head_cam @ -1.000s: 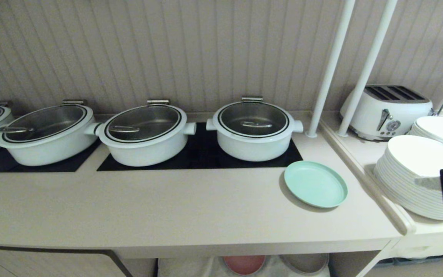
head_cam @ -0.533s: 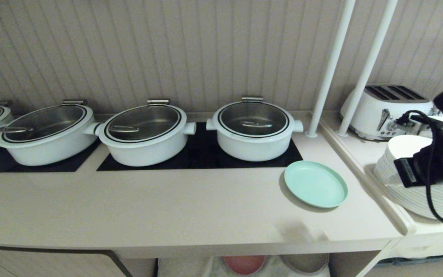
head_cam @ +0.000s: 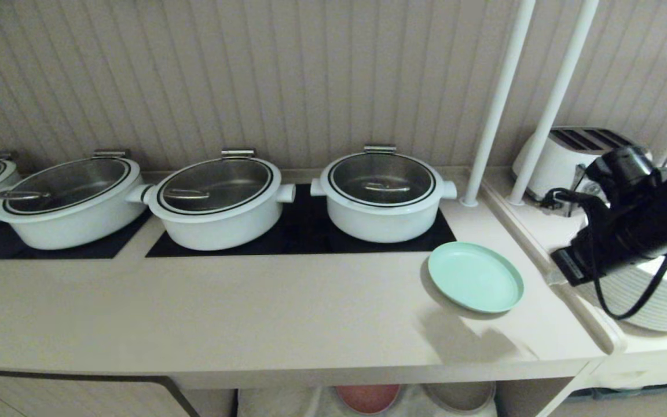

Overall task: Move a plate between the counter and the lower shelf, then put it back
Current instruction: Pick up the plate

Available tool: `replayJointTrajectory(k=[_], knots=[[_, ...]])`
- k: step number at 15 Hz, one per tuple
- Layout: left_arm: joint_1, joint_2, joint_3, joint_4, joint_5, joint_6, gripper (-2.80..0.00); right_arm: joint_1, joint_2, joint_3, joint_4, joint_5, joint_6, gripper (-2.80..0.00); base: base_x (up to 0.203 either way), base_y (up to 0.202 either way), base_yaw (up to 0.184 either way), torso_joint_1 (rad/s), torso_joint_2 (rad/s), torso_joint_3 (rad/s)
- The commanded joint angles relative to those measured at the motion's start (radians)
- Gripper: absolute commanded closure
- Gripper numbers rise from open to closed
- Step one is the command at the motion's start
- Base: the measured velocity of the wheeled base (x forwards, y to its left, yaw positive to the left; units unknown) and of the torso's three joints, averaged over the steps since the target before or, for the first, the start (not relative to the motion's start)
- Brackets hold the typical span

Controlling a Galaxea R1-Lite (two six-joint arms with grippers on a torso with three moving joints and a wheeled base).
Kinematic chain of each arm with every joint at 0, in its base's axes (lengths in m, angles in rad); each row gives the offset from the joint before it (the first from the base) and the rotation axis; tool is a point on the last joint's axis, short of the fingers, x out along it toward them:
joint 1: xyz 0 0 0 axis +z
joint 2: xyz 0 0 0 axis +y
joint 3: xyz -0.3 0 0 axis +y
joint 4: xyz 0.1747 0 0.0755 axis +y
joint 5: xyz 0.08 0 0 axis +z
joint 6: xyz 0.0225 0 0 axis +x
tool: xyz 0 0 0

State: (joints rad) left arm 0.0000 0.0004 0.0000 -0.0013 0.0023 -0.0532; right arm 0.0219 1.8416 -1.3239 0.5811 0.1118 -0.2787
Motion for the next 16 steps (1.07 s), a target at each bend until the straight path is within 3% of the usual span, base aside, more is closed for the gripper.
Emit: replayJointTrajectory(k=[1,14,15,16], knots=[[0.000,0.000,0.000,0.000,0.001,0.000,0.00,0.000,0.082,-0.045,0.003,0.002,-0.005,0.00,0.000,0.000,0.000,0.000,0.00,0.000],[0.000,0.000,0.000,0.000,0.001,0.000,0.00,-0.047,0.316,-0.300,0.011,-0.005,0.009,0.00,0.000,0.000,0.000,0.000,0.00,0.000],[0.000,0.000,0.000,0.000,0.001,0.000,0.00,-0.055,0.325,-0.311,0.014,-0.005,0.009,-2.80,0.000,0.000,0.000,0.000,0.00,0.000],[0.000,0.000,0.000,0.000,0.001,0.000,0.00,-0.058,0.331,-0.315,0.012,-0.005,0.009,-2.80,0.000,0.000,0.000,0.000,0.00,0.000]])
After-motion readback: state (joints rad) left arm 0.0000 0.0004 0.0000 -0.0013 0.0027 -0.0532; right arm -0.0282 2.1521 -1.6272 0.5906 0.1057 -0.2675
